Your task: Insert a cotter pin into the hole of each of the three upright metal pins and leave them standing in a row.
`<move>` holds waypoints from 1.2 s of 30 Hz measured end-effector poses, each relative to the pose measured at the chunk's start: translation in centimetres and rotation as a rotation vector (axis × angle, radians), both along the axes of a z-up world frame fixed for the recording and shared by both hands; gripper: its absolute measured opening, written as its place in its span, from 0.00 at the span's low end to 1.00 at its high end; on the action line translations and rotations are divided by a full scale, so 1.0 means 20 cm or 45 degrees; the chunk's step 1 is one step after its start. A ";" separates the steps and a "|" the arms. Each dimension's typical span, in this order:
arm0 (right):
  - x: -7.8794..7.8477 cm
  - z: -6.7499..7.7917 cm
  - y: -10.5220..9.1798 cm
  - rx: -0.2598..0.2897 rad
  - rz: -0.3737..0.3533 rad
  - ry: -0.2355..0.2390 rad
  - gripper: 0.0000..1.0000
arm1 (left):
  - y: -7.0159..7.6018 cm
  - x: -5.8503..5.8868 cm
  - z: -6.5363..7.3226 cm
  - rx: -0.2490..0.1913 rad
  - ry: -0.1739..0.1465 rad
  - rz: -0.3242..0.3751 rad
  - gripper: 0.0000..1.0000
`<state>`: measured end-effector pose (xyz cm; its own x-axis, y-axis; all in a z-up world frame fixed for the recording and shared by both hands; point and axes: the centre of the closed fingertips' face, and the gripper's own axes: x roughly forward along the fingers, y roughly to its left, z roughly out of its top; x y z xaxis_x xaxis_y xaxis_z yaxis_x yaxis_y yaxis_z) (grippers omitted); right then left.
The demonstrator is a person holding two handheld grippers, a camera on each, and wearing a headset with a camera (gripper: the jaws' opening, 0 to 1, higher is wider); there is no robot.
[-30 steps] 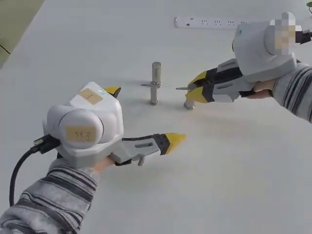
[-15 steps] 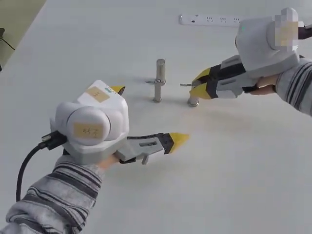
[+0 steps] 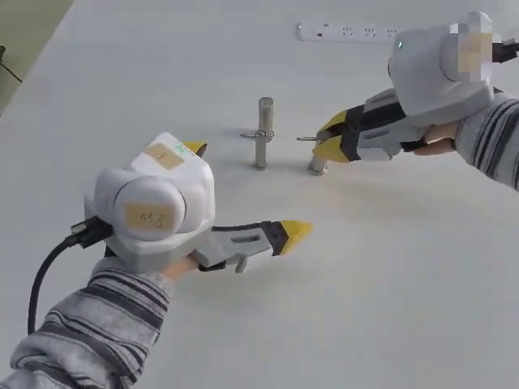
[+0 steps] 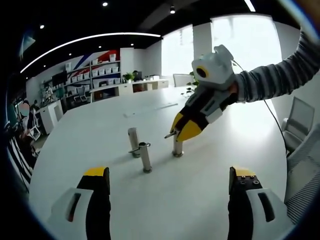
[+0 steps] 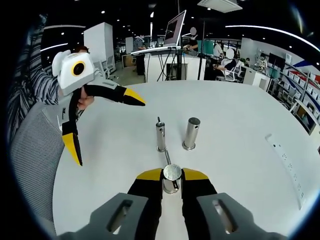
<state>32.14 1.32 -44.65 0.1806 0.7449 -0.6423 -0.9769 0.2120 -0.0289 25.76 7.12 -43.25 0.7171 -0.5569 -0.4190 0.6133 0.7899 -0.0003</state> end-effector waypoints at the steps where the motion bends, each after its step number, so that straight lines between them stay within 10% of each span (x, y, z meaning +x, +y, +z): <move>1: 0.00 0.00 0.00 0.000 -0.004 0.004 0.08 | 0.00 0.00 0.00 -0.002 0.001 0.001 0.99; 19: 0.01 0.02 0.00 -0.001 0.000 -0.031 0.18 | 0.00 0.00 -0.01 -0.007 0.012 -0.005 0.99; 36: 0.13 0.19 0.20 0.251 -0.280 0.056 0.28 | -0.01 0.00 0.00 -0.019 0.008 -0.009 0.99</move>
